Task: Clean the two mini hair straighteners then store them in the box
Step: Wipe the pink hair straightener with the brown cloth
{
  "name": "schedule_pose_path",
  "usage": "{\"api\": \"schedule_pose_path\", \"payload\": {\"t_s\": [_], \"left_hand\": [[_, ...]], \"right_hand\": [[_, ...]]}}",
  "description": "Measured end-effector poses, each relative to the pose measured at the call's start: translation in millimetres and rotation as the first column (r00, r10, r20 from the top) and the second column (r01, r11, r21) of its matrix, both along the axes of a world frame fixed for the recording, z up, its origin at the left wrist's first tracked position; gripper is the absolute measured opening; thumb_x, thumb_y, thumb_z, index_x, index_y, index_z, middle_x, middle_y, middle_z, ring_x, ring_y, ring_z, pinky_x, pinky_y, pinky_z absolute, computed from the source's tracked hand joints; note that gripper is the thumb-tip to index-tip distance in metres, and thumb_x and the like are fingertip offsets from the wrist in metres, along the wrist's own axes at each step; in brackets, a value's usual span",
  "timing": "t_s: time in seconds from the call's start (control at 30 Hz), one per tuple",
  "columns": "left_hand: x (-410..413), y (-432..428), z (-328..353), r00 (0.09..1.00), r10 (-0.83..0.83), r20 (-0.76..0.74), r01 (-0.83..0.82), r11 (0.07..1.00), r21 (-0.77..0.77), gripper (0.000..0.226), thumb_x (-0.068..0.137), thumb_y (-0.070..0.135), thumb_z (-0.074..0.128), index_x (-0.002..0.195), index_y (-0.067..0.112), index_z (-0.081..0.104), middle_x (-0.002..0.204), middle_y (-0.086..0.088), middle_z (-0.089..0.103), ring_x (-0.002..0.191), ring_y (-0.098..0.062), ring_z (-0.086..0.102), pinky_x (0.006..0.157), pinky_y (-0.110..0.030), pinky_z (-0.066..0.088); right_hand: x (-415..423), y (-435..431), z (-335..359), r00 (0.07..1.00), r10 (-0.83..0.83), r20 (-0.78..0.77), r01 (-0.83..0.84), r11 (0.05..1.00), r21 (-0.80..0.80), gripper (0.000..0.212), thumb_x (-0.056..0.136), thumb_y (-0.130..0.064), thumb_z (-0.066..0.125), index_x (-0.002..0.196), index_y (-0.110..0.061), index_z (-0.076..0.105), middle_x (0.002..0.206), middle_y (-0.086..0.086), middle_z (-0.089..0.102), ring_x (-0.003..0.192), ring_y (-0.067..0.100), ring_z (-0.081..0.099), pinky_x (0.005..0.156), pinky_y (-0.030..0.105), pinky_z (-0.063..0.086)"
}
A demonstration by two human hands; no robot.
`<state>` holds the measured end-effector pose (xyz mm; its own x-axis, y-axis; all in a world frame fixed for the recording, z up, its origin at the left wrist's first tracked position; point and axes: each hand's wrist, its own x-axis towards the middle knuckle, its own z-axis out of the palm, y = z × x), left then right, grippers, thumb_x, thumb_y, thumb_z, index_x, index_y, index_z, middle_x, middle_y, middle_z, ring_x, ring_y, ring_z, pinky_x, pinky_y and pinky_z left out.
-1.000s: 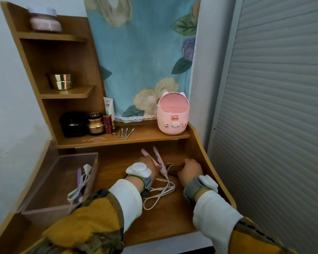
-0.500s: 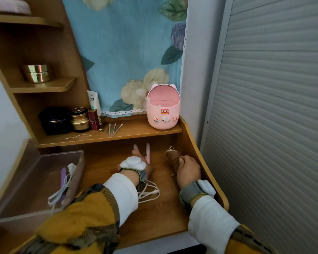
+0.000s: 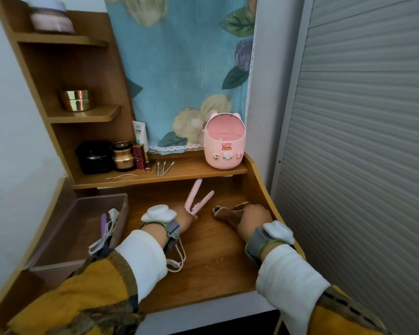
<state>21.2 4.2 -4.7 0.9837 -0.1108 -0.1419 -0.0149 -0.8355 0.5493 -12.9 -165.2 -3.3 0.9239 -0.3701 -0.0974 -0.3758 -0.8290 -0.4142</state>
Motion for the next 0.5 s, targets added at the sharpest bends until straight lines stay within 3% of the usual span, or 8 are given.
{"api": "schedule_pose_path", "payload": {"t_s": [0.1, 0.17, 0.23, 0.33, 0.4, 0.5], "left_hand": [[-11.8, 6.3, 10.6, 0.998, -0.005, 0.059, -0.004, 0.99, 0.143, 0.032, 0.091, 0.03, 0.057, 0.116, 0.011, 0.056, 0.1, -0.005, 0.054, 0.087, -0.019, 0.052, 0.067, -0.023, 0.04], [-16.0, 12.0, 17.7, 0.994, 0.0, 0.113, -0.017, 0.988, 0.156, 0.036, 0.089, 0.036, 0.057, 0.117, 0.013, 0.057, 0.105, -0.005, 0.06, 0.094, -0.022, 0.057, 0.077, -0.028, 0.046], [-21.1, 16.1, 22.2, 0.994, 0.006, 0.113, -0.009, 1.0, 0.028, 0.031, 0.089, 0.032, 0.058, 0.114, 0.014, 0.055, 0.1, -0.005, 0.059, 0.088, -0.021, 0.056, 0.071, -0.029, 0.043], [-24.7, 21.7, 23.0, 0.995, 0.026, 0.095, 0.0, 0.964, -0.266, 0.021, 0.089, 0.025, 0.058, 0.107, 0.017, 0.053, 0.089, -0.006, 0.059, 0.072, -0.019, 0.054, 0.064, -0.029, 0.044], [-27.5, 24.1, 22.3, 0.995, 0.04, 0.091, -0.004, 0.928, -0.372, 0.018, 0.089, 0.025, 0.059, 0.105, 0.019, 0.054, 0.082, -0.004, 0.057, 0.066, -0.017, 0.052, 0.06, -0.028, 0.043], [-31.9, 25.5, 18.6, 0.994, 0.05, 0.097, -0.001, 0.89, -0.456, 0.013, 0.09, 0.028, 0.057, 0.101, 0.02, 0.057, 0.075, 0.0, 0.055, 0.061, -0.015, 0.047, 0.054, -0.025, 0.037]], "right_hand": [[-3.8, -2.2, 13.3, 0.996, -0.005, 0.084, -0.002, 0.996, 0.088, 0.027, 0.087, -0.025, 0.062, 0.109, -0.011, 0.059, 0.115, 0.011, 0.061, 0.105, 0.028, 0.058, 0.09, 0.035, 0.047], [-8.9, -1.3, 15.5, 0.97, -0.089, 0.227, -0.004, 0.925, 0.379, 0.018, 0.082, -0.027, 0.068, 0.084, -0.016, 0.054, 0.091, 0.004, 0.061, 0.085, 0.023, 0.057, 0.075, 0.033, 0.047], [-9.2, 2.0, 16.8, 0.954, -0.182, 0.238, -0.023, 0.747, 0.664, 0.024, 0.081, -0.035, 0.068, 0.086, -0.015, 0.056, 0.092, 0.004, 0.063, 0.088, 0.024, 0.059, 0.082, 0.038, 0.051], [-8.4, 10.3, 18.7, 0.953, -0.297, 0.065, 0.051, 0.368, 0.928, 0.044, 0.082, -0.034, 0.069, 0.117, -0.012, 0.056, 0.116, 0.01, 0.062, 0.109, 0.033, 0.057, 0.102, 0.049, 0.044], [-7.0, 14.8, 17.1, 0.942, -0.335, -0.005, 0.071, 0.185, 0.98, 0.05, 0.076, -0.03, 0.076, 0.12, -0.015, 0.058, 0.118, 0.013, 0.062, 0.108, 0.036, 0.058, 0.1, 0.052, 0.045], [-12.5, 25.4, 15.8, 0.946, -0.318, -0.069, 0.073, 0.001, 0.997, 0.036, 0.073, -0.015, 0.077, 0.108, -0.012, 0.066, 0.11, 0.016, 0.065, 0.097, 0.036, 0.062, 0.087, 0.049, 0.052]]}}
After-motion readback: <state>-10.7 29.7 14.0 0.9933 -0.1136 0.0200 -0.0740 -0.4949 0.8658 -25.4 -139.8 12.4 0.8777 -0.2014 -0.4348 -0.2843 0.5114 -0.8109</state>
